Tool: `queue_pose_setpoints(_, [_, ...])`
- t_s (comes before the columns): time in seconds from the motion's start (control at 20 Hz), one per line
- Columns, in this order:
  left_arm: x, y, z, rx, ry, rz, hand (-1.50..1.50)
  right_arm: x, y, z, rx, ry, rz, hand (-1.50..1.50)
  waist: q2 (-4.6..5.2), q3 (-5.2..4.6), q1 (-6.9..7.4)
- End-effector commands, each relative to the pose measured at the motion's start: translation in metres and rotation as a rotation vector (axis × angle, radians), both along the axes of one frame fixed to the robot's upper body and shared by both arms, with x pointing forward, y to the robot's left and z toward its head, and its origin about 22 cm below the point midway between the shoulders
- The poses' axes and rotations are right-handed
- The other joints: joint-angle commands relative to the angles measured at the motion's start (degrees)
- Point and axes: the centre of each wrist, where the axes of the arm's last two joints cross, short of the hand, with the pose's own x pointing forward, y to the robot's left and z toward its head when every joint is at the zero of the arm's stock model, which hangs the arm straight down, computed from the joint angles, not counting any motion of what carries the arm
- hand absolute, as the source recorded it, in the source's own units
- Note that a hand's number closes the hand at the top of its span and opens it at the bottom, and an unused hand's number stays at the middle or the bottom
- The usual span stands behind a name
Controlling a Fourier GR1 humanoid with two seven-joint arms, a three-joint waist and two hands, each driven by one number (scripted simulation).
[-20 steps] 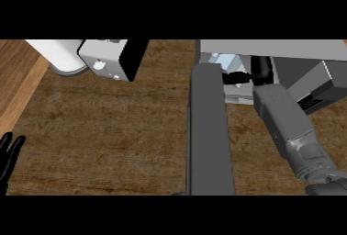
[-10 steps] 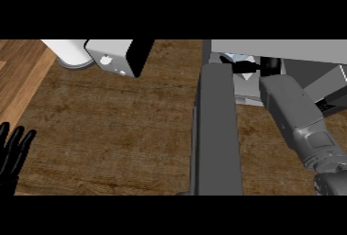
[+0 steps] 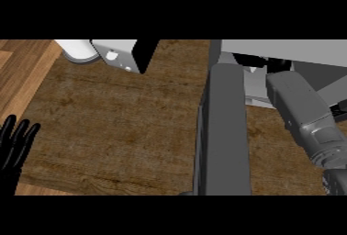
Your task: Pick up the milk, place it into the microwave and close the microwave
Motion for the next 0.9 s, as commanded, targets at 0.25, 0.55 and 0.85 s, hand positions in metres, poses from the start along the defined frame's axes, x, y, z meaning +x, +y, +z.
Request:
queue_pose_setpoints(0.25, [0.014,-0.011,-0.001,0.039,0.005,-0.026,-1.50,0.001,0.010,0.000,-0.123,-0.013,-0.093,-1.50,0.67,0.07,1.19])
queue_pose_setpoints(0.55, [0.022,-0.016,0.001,0.034,-0.014,-0.051,-1.50,0.004,0.030,0.003,0.060,0.102,0.043,-1.50,0.70,0.22,1.57])
queue_pose_setpoints(0.85, [0.025,-0.027,0.000,0.048,-0.004,-0.064,-1.50,0.001,0.031,-0.005,0.116,0.113,0.104,-1.50,0.37,0.21,0.64])
